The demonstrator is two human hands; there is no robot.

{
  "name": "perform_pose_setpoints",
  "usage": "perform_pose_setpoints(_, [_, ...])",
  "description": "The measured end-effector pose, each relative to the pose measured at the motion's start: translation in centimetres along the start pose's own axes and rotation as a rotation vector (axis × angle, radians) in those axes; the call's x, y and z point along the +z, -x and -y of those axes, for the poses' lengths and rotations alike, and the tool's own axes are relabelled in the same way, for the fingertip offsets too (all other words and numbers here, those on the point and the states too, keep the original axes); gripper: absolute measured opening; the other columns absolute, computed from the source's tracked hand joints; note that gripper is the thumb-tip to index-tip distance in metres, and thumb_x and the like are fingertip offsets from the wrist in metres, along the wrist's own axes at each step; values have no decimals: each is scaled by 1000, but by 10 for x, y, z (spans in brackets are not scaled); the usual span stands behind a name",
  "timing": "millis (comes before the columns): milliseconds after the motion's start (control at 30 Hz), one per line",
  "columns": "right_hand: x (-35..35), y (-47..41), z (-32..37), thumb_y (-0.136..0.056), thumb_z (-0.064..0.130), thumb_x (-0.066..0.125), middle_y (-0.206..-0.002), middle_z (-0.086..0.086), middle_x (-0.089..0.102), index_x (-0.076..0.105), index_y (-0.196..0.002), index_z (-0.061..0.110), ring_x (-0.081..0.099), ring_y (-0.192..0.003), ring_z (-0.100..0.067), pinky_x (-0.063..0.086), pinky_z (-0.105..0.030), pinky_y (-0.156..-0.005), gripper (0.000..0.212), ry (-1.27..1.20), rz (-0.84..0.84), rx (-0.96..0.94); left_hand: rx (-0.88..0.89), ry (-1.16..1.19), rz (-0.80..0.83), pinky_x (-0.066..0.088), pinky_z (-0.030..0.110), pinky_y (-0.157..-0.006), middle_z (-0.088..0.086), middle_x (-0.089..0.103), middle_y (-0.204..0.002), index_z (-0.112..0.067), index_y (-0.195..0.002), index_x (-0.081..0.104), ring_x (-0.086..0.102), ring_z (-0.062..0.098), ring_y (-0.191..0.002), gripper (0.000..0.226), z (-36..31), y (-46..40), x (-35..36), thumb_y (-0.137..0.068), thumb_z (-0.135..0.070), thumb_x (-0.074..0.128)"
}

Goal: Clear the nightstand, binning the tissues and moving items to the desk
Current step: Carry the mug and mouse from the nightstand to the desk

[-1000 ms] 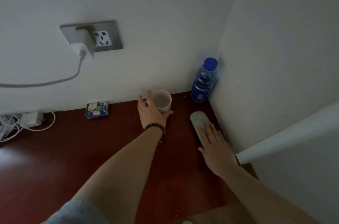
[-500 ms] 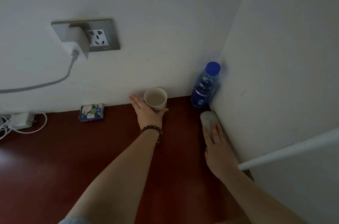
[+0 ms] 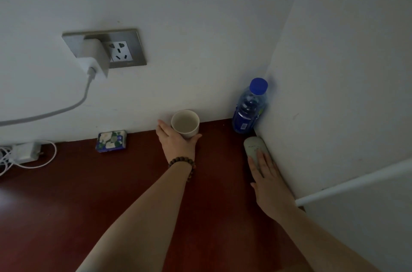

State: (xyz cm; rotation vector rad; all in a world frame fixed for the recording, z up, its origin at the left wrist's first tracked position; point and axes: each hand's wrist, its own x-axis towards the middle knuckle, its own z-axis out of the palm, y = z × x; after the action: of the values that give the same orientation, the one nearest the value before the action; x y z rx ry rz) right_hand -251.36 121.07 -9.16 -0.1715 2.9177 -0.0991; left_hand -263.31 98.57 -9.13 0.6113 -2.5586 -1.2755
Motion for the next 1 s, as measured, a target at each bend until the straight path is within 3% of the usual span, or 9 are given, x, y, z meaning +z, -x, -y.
perform_pose_setpoints(167, [5, -2, 4, -99, 25, 27, -149, -10, -34, -28, -140, 21, -27, -140, -25, -11, -38, -117, 69, -7, -39, 29, 3, -13, -25, 27, 48, -112, 28, 17, -150, 0, -147, 2, 22, 40, -138, 137, 3, 1, -3, -52, -51, 86])
perform_pose_setpoints(333, [2, -2, 7, -96, 33, 35, -153, -9, -26, -21, -144, 22, -18, -144, -24, -7, -35, -118, 74, -14, -66, 51, 1, 84, -14, 18, 42, -112, 18, -1, -157, -11, -149, -7, 6, 35, -143, 135, 6, 8, -16, -57, -54, 82])
perform_pose_setpoints(467, [-1, 4, 17, -95, 33, 39, -154, -6, -22, -18, -145, 22, -19, -142, -19, -5, -32, -116, 76, -64, -102, 85, -127, 255, 4, 40, 33, -99, 14, 18, -152, -14, -150, 10, 41, 28, -129, 104, 12, 21, -30, -73, -32, 79])
perform_pose_setpoints(567, [-4, 9, 32, -95, 31, 40, -156, -7, -17, -14, -146, 21, -11, -145, -21, -5, -32, -116, 75, -143, -86, 93, -238, 441, 106, 44, 12, -77, 12, 41, -143, -9, -145, 26, 55, 16, -111, 81, 8, 24, -35, -79, -14, 74])
perform_pose_setpoints(633, [-12, 0, 51, -94, 26, 45, -158, -4, -9, -4, -149, 21, -5, -146, -18, -3, -29, -116, 74, -319, -104, 64, -221, 589, 207, 45, 6, -67, 11, 54, -132, -9, -139, 39, 59, 2, -97, 61, 4, 23, -37, -83, 4, 61])
perform_pose_setpoints(733, [-33, -39, 92, -92, 16, 51, -158, 4, 4, 6, -149, 27, 9, -144, -11, 10, -22, -113, 73, -804, -43, 35, -220, 640, 338, 48, 13, -69, 0, 62, -119, -16, -136, 44, 62, -9, -83, 62, 4, 21, -42, -82, 14, 49])
perform_pose_setpoints(833, [-52, -85, 124, -91, 12, 49, -156, 1, 21, 6, -149, 32, 31, -137, -16, 33, -25, -104, 74, -1143, 114, 132, -228, 677, 417, 47, 19, -73, -9, 64, -107, -16, -136, 44, 62, -6, -81, 64, 8, 12, -49, -82, 17, 42])
perform_pose_setpoints(933, [-56, -106, 138, -88, 6, 46, -152, -1, 33, 14, -148, 34, 38, -133, -18, 36, -35, -107, 74, -1261, 109, 161, -240, 707, 490, 45, 20, -77, 2, 62, -116, -12, -136, 46, 57, 7, -95, 62, 6, 1, -58, -82, 17, 38])
perform_pose_setpoints(1000, [-52, -107, 143, -86, 2, 45, -149, 1, 38, 15, -147, 38, 44, -126, -15, 40, -35, -105, 77, -1292, 117, 152, -237, 704, 545, 44, 14, -69, 7, 59, -118, -13, -134, 47, 53, 7, -91, 62, 4, -5, -64, -81, 16, 36])
